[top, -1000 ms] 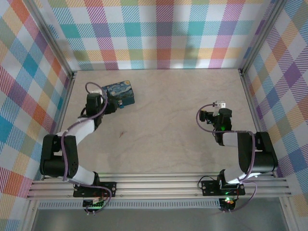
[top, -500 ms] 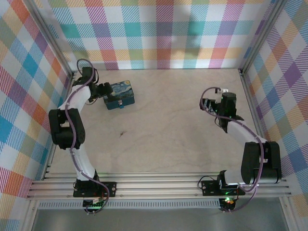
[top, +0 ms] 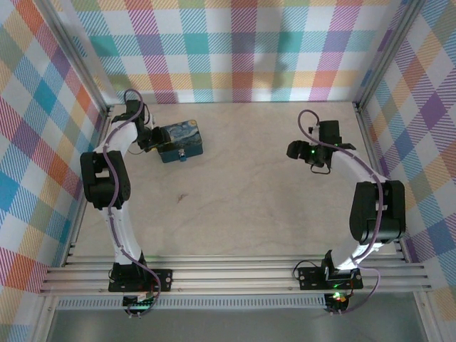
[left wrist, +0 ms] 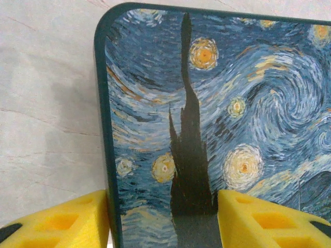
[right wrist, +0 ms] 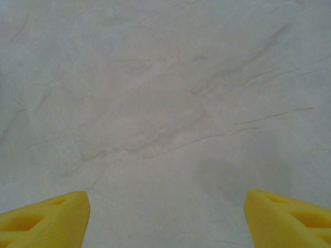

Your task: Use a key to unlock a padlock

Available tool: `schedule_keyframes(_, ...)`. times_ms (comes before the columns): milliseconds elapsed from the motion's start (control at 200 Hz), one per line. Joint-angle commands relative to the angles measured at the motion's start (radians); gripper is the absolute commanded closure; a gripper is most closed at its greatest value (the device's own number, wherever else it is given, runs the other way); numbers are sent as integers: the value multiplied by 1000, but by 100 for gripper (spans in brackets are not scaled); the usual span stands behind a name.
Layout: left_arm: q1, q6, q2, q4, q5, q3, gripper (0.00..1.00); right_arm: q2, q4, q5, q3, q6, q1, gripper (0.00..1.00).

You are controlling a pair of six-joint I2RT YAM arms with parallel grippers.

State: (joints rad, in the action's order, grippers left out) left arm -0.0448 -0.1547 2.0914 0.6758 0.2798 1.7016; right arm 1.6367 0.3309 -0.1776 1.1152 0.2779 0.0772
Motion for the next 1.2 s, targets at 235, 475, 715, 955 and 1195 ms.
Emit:
schedule_keyframes(235, 182, 43, 28, 116, 69, -78, 52, 125, 105, -56, 184, 93, 137, 23)
schedule_keyframes(475, 262, -179, 39, 20, 104, -95, 55, 152, 69, -105, 213, 192, 213, 23)
schedule_keyframes(715, 367, -209, 118, -8, 121, -10, 55, 212, 71, -154, 257, 267, 241, 24)
schedule_keyframes(955, 438, -209, 204, 15, 150, 142, 56, 260, 160, -91, 316, 231, 242, 26)
schedule_keyframes(1195, 487, -237, 230, 13, 171, 210, 56, 273, 228, -72, 342, 223, 241, 28)
